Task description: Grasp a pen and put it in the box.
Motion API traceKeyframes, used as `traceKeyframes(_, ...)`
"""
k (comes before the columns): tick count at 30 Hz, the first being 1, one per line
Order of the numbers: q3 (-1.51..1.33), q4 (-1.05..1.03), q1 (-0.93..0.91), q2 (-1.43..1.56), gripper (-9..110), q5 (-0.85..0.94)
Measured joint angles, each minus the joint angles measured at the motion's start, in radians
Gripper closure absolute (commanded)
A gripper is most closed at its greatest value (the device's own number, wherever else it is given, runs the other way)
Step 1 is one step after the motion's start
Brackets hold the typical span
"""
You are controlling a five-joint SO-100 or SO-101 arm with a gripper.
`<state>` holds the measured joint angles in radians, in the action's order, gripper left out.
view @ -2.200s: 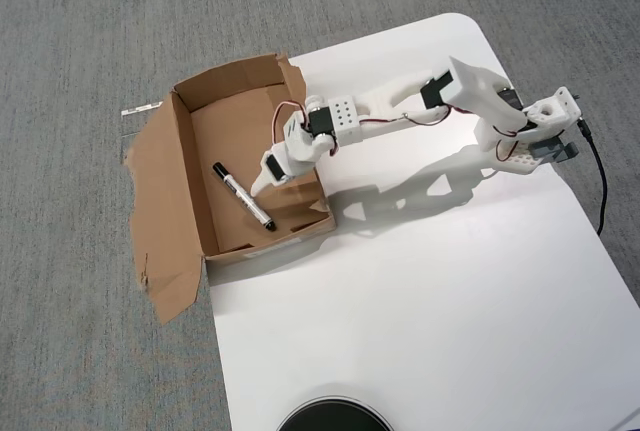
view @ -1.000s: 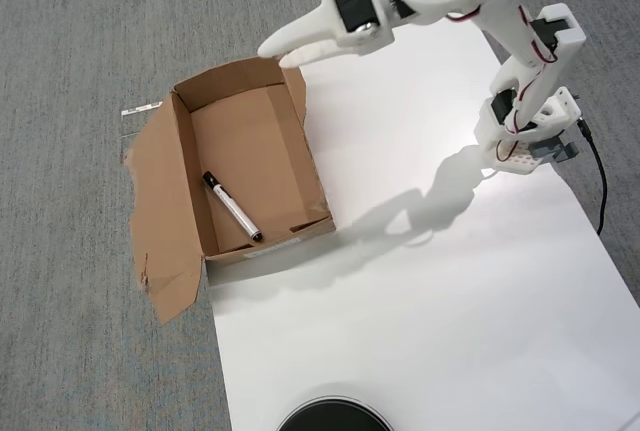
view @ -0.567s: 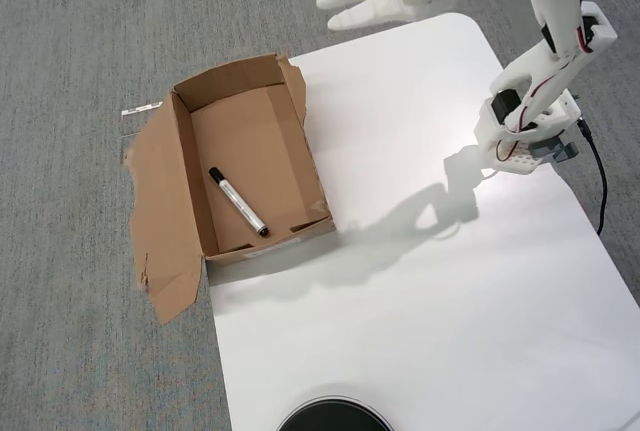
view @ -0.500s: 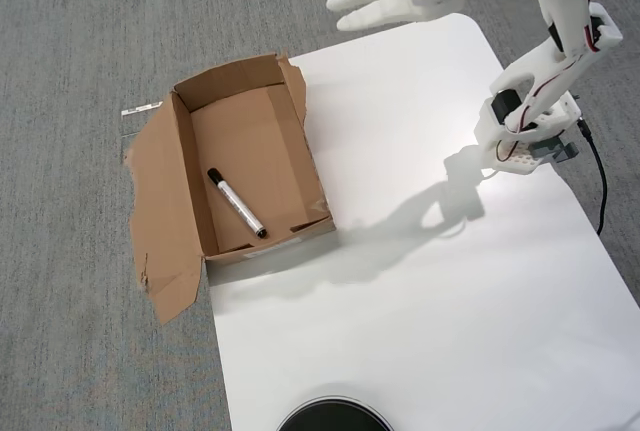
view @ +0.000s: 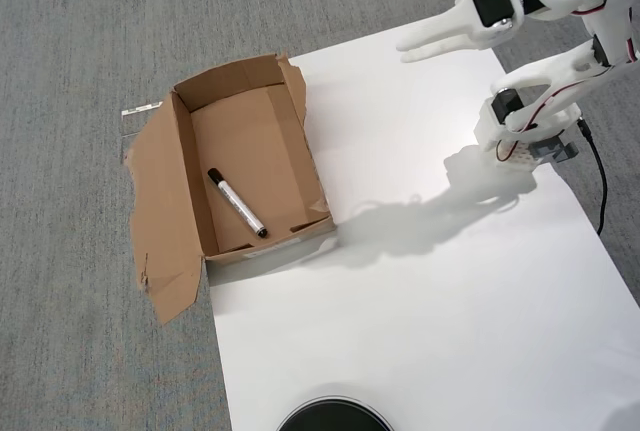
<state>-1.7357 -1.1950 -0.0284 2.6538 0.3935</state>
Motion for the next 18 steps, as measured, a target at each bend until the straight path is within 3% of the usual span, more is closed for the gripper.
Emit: traceKeyframes(18,-0.699,0.0,0.0,0.592,81,-0.063)
